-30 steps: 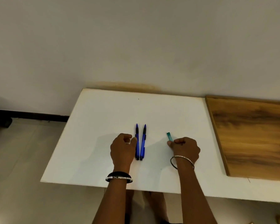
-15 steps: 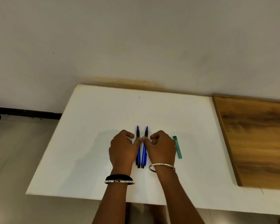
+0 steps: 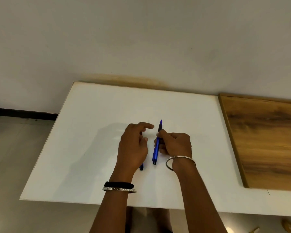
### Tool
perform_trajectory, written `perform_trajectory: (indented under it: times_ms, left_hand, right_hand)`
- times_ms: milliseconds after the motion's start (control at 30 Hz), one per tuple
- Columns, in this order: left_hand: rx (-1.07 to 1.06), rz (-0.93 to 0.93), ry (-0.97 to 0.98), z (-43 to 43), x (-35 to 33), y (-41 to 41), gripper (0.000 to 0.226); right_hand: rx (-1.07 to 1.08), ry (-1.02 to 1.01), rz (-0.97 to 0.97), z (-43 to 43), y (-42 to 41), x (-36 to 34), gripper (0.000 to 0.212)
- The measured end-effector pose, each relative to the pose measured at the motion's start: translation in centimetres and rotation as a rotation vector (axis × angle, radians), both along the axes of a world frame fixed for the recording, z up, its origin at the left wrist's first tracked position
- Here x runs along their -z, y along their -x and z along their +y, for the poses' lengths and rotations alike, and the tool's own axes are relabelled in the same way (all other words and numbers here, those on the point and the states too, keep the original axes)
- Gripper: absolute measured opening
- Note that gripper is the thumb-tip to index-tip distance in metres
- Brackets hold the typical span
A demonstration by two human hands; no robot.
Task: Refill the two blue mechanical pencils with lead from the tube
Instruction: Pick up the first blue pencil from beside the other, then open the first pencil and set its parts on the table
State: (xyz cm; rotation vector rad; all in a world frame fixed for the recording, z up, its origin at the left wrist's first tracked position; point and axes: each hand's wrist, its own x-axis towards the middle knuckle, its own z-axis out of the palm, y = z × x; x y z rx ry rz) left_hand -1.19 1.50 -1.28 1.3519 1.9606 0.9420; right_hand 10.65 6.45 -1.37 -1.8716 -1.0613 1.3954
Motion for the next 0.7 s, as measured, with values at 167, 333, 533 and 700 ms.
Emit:
perform_trajectory:
  times_ms: [167, 333, 533, 700]
  left_hand:
    - [0.189, 0.062, -0.076, 0.2, 0.1, -0.8, 0.055]
    - [0.192, 0.048, -0.177, 0.6, -0.3, -0.5, 0.046]
    - [0.077, 0.011, -0.361, 0.8, -0.5, -1.2, 0.021]
    - [-0.040, 0.071, -0.337, 0.7, -0.5, -1.4, 0.026]
  right_hand:
    - [0.001, 0.077, 0.350, -0.1, -0.6, -1.3, 0.015]
    - [0.011, 0.145, 0.447, 0.1, -1.1, -1.7, 0.015]
    - [-0.048, 0.202, 0.532, -0.6, -1.1, -2.1, 0.025]
    - [0.047, -0.133, 0.351, -1.6, -2.4, -2.4, 0.010]
